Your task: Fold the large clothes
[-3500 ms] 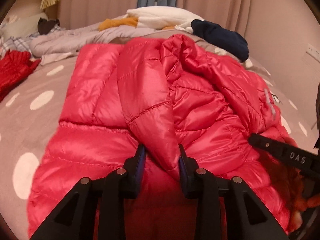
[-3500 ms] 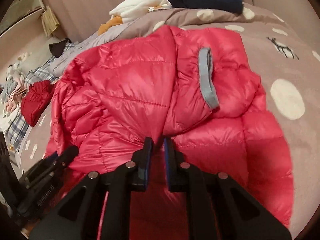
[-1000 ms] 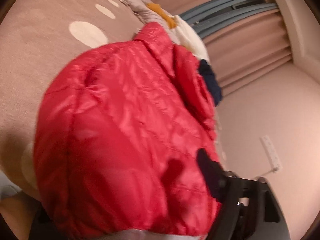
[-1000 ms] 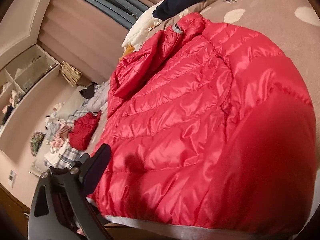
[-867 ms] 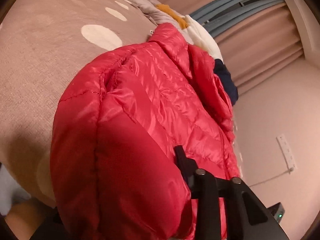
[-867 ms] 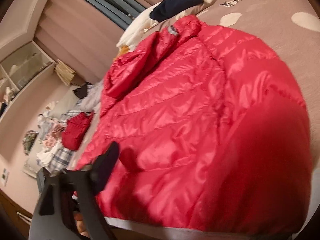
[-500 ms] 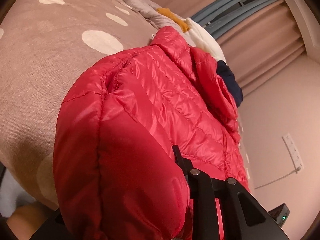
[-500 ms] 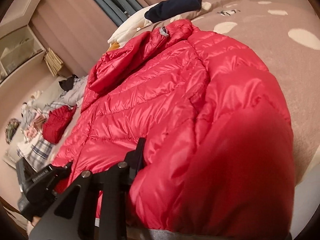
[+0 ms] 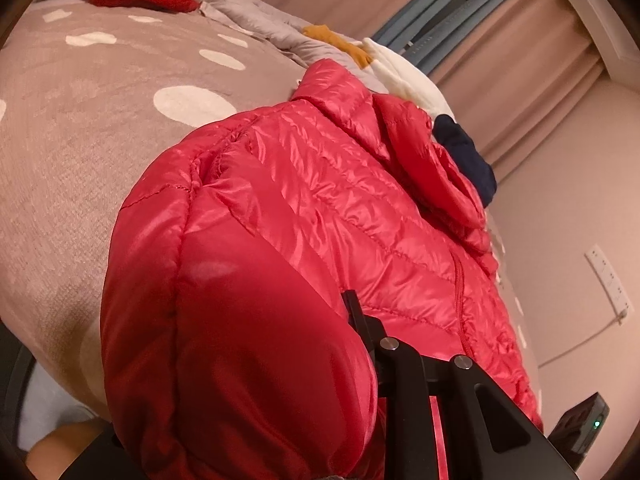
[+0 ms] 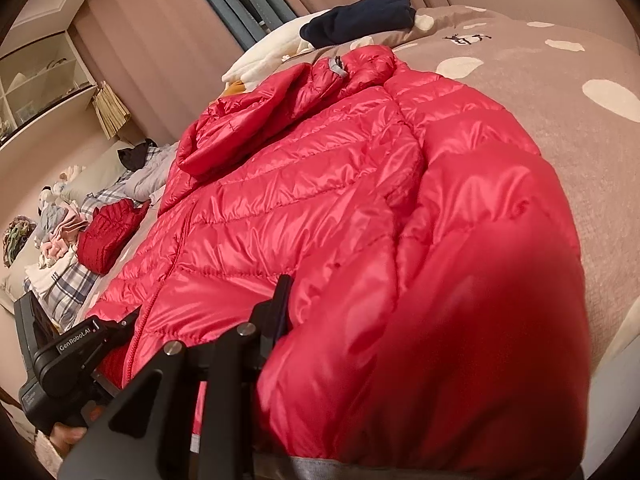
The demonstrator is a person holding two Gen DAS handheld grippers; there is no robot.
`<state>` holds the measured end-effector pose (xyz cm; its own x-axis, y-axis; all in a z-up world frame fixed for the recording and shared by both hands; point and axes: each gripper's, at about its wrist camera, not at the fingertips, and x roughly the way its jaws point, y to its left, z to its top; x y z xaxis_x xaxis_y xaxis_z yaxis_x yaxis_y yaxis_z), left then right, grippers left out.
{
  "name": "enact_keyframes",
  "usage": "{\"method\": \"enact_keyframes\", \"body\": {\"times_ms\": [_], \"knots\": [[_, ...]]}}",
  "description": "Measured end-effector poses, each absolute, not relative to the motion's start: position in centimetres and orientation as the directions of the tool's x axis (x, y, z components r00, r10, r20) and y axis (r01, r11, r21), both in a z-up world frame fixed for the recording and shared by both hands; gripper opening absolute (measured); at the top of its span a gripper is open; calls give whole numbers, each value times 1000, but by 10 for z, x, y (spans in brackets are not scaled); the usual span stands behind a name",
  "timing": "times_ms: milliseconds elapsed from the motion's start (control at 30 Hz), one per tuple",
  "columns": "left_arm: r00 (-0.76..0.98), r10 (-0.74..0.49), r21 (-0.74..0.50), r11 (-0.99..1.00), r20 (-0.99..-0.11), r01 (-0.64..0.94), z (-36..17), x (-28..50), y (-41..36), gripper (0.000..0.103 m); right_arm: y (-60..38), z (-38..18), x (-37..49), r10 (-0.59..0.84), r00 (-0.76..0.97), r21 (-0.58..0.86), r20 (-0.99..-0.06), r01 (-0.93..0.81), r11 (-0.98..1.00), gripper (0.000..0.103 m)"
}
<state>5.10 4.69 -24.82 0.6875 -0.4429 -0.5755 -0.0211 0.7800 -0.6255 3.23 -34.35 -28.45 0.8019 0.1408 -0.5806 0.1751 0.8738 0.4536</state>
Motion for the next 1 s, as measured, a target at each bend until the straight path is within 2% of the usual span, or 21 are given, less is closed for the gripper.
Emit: {"method": "enact_keyframes", "body": {"times_ms": [1000], "knots": [[683,-454,-640,768,-572,-27,-249,53,49,24,-338,-287,29,143,810,451,-569,162,877,22]]}}
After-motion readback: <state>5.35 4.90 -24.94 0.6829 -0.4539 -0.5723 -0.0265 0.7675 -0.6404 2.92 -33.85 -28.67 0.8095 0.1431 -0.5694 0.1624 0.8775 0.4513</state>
